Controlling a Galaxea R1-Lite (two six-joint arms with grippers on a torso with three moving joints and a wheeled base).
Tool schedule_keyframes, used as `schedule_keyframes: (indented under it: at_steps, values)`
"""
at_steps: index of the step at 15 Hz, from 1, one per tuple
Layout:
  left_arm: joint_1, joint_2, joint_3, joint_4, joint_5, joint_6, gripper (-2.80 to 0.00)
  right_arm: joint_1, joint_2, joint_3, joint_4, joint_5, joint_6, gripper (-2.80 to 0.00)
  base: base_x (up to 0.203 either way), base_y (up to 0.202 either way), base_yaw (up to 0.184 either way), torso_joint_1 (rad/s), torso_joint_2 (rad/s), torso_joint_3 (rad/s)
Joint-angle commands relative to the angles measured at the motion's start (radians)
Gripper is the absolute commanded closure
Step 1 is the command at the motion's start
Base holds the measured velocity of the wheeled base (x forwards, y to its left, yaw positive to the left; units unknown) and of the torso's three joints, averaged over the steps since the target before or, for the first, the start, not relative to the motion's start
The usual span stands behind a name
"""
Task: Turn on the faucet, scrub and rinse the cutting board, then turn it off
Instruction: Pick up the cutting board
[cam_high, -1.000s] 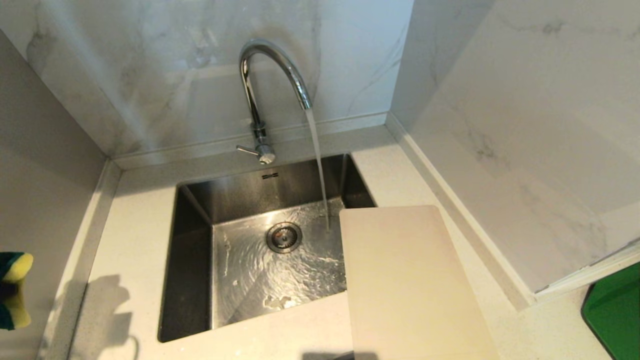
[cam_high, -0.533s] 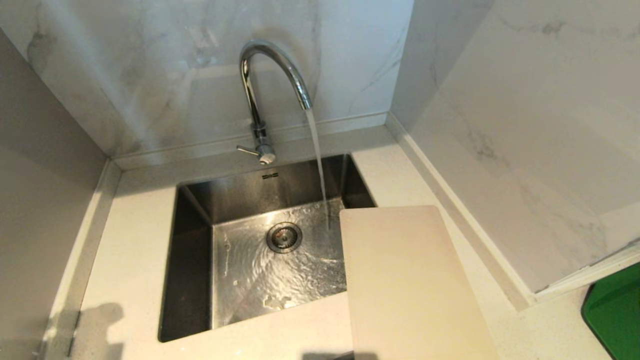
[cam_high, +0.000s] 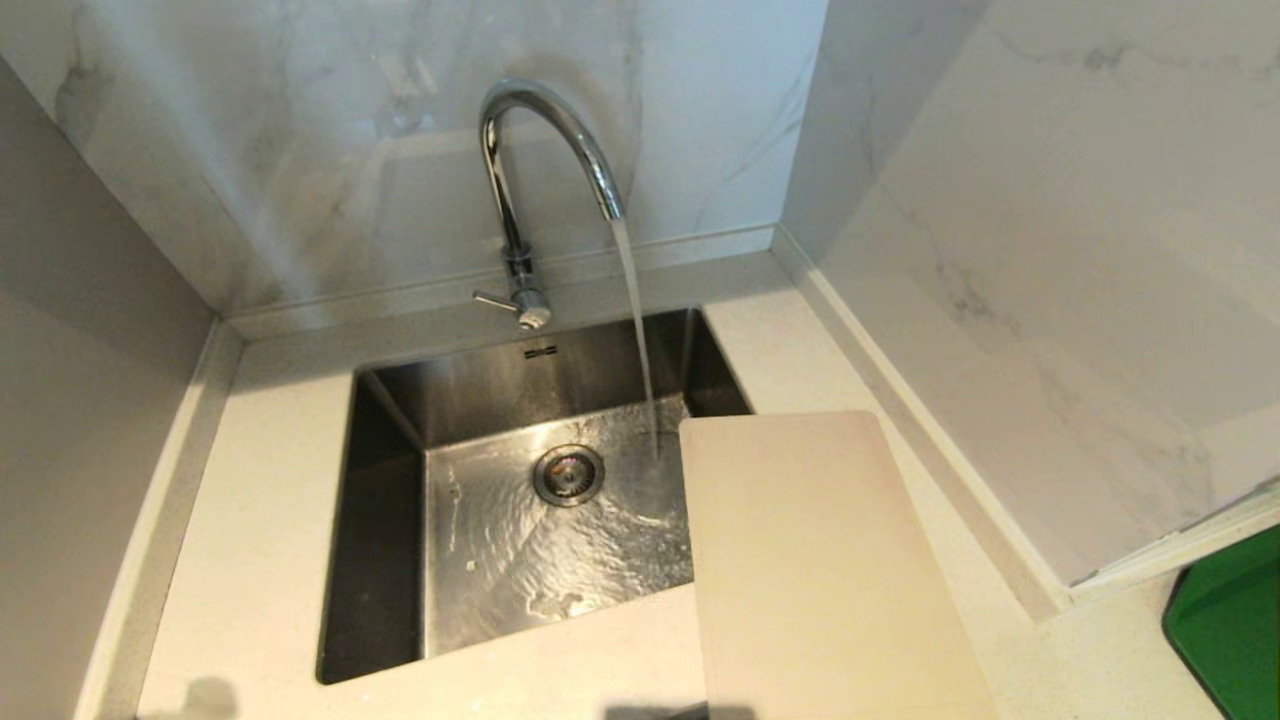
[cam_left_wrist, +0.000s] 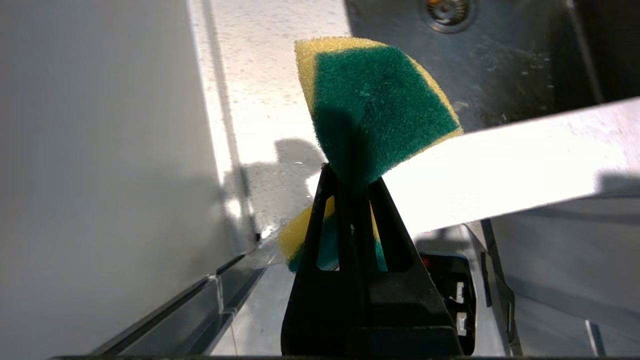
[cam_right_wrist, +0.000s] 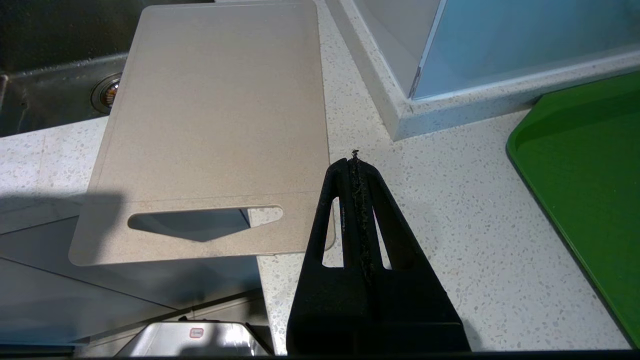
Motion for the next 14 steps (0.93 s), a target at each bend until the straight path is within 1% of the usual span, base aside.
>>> schedule_keyframes:
  at_steps: [1,3,6,9,10,11,12,14]
  values:
    - [-0.029,-0.085,0.107,-0.071,0.001,0.002,0.0,0.0,0.0,0.0,0.0,0.0,0.0,0.0,0.0,0.0,0.0,0.0,0.0,0.0]
    - [-0.044,-0.133,0.22,-0.173,0.022,0.005,0.0,0.0,0.0,0.0,0.0,0.0,0.0,0.0,0.0,0.0,0.0,0.0,0.0,0.0]
    - [-0.052,-0.21,0.341,-0.254,0.04,0.05,0.0,0.0,0.0,0.0,0.0,0.0,0.0,0.0,0.0,0.0,0.0,0.0,0.0,0.0]
    - [-0.054,-0.215,0.489,-0.48,0.08,0.065,0.0,0.0,0.0,0.0,0.0,0.0,0.0,0.0,0.0,0.0,0.0,0.0,0.0,0.0]
    - [-0.06,-0.221,0.527,-0.525,0.084,0.068,0.0,0.0,0.0,0.0,0.0,0.0,0.0,0.0,0.0,0.0,0.0,0.0,0.0,0.0]
    - [-0.076,-0.256,0.532,-0.519,0.083,0.069,0.0,-0.001,0.0,0.0,0.0,0.0,0.0,0.0,0.0,0.0,0.0,0.0,0.0,0.0]
    - [-0.091,-0.311,0.531,-0.487,0.081,0.077,0.0,0.0,0.0,0.0,0.0,0.0,0.0,0.0,0.0,0.0,0.0,0.0,0.0,0.0]
    - [-0.107,-0.434,0.532,-0.425,0.076,0.108,0.0,0.0,0.0,0.0,0.0,0.0,0.0,0.0,0.0,0.0,0.0,0.0,0.0,0.0]
